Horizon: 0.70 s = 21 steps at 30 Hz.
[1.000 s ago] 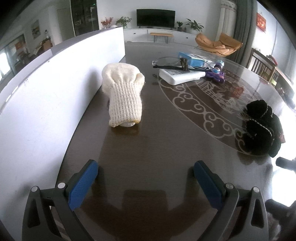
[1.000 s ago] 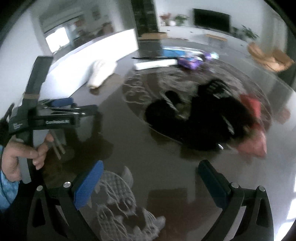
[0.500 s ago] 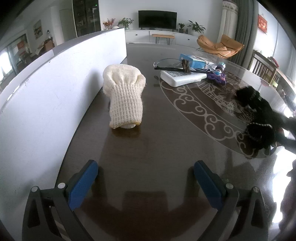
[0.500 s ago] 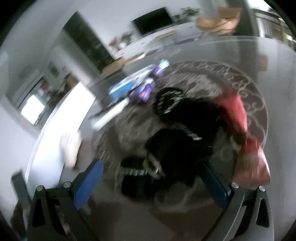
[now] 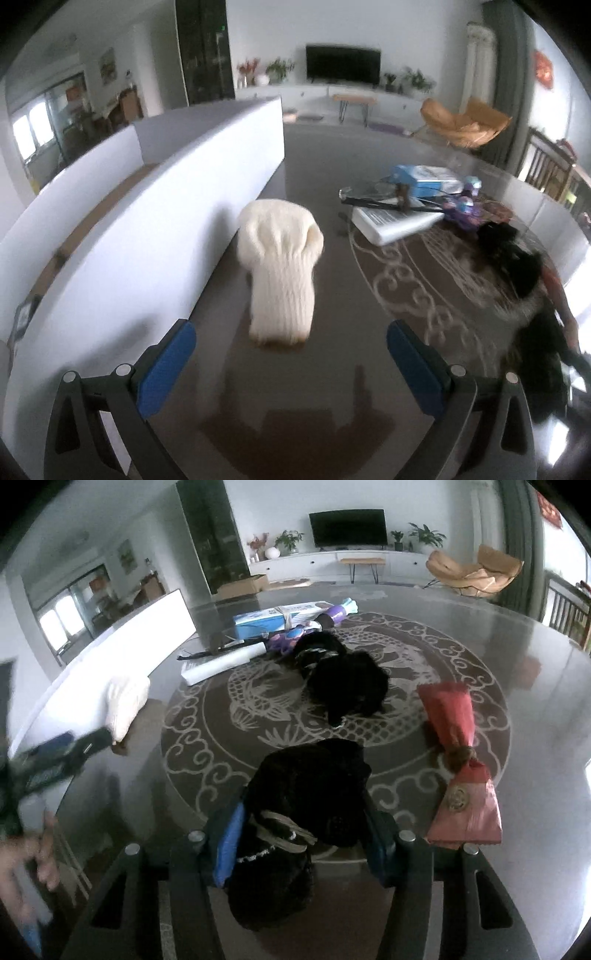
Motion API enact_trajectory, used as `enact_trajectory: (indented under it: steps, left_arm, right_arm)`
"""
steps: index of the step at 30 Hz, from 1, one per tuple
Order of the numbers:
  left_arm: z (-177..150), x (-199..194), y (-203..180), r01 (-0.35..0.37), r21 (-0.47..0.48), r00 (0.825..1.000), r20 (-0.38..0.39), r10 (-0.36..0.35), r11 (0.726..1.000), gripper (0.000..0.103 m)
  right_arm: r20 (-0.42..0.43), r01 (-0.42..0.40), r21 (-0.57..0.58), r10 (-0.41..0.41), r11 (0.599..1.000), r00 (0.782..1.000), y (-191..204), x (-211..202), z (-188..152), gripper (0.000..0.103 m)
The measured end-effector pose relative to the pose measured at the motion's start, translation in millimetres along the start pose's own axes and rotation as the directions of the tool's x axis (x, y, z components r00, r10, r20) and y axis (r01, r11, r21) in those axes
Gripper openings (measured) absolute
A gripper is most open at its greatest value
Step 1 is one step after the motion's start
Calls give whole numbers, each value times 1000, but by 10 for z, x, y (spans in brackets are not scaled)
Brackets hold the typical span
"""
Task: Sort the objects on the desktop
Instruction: 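Grasp the white knit glove with the left gripper while the right gripper grasps the black chain-strap bag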
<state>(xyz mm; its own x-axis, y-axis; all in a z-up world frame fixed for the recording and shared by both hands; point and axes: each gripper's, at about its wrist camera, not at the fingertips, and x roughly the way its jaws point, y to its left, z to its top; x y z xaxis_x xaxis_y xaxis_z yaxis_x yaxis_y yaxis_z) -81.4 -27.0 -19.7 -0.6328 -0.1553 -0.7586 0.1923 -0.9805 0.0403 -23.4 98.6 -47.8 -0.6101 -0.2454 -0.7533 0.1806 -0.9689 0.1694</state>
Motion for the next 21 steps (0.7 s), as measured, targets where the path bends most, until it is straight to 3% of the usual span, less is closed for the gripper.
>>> enact_trajectory:
  steps: [5,7,9,10,11,12,17,21]
  left_arm:
    - [356,613,-92,-49,-8,989,-138,47,999,103]
    - [441,759,-98,11,-26,986,-165,-15,1000,103]
    - [481,796,-107,31,-13,987,-157,-32,999,101]
    - [479,765,-124,48,9,991,-124,-46,999,78]
    - [457,708,-135,60,27,994,-90,-58,998,62]
    - [420,657,-162,70,52,995,-75,-66,996,51]
    - [-98,243,-187,153,85,988,-52,-149,985,49]
    - [-527,-115,-350,234,176,972,-66,-225,956,50]
  right_arm:
    - [-3,11,-10,-11,1000,1000,16,-31,-14,60]
    - [-2,6,-6,-6,1000,1000,0,-32,-8,60]
    - [-2,8,-8,-8,1000,1000,1,-39,-9,60]
    - [-2,10,-9,-10,1000,1000,2,-36,-5,60]
    - [-3,9,-9,-9,1000,1000,1,-36,-5,60]
    - [-2,8,-8,-8,1000,1000,3,-37,-5,60]
    - [-4,21,-21,-21,1000,1000,28,-35,-5,60]
    - [2,-4,-121,5,993,1000,281,-82,-72,60]
